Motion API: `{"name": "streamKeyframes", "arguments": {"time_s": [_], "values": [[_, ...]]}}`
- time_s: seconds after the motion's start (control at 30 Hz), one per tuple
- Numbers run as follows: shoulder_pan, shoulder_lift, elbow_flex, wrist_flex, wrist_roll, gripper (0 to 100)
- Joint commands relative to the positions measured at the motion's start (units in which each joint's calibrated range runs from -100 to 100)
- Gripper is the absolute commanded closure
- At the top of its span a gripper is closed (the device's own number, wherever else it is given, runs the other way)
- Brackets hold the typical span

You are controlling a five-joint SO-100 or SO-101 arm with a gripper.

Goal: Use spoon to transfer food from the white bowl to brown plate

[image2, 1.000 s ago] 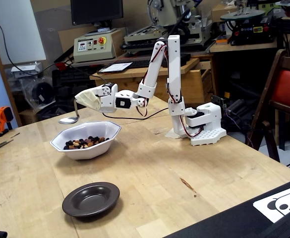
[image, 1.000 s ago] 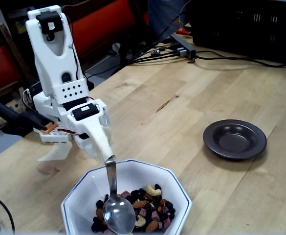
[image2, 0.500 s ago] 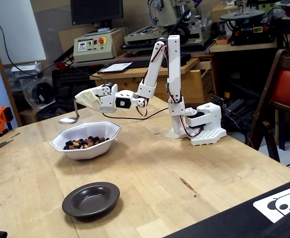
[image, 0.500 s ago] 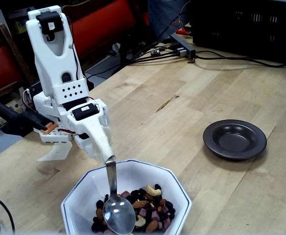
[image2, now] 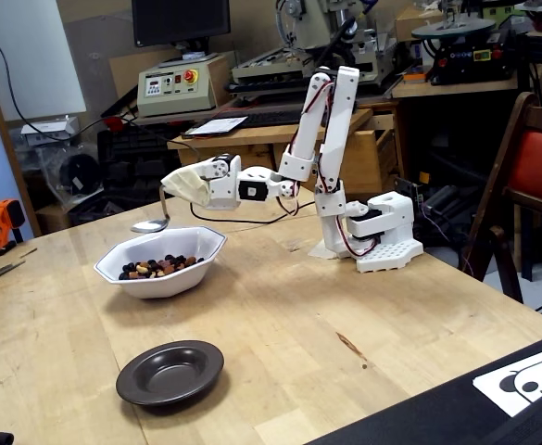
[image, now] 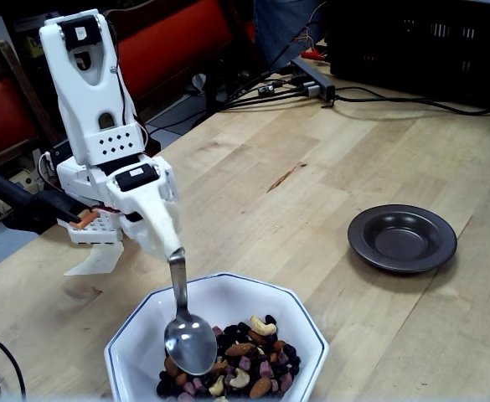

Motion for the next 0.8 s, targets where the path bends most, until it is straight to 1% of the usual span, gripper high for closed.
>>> {"name": "streamKeyframes", "arguments": {"time_s": [0.0, 0.17, 0.47, 0.63, 0.77], "values": [[1.9, -6.3, 0.8, 2.9, 0.1, 98], [1.9, -10.6, 0.7, 12.3, 0.3, 98], [1.9, -27.4, 0.7, 27.0, 0.7, 97], [1.8, -34.7, 1.5, 35.2, 4.7, 97], [1.7, -38.3, 0.9, 40.2, 6.7, 97]]}}
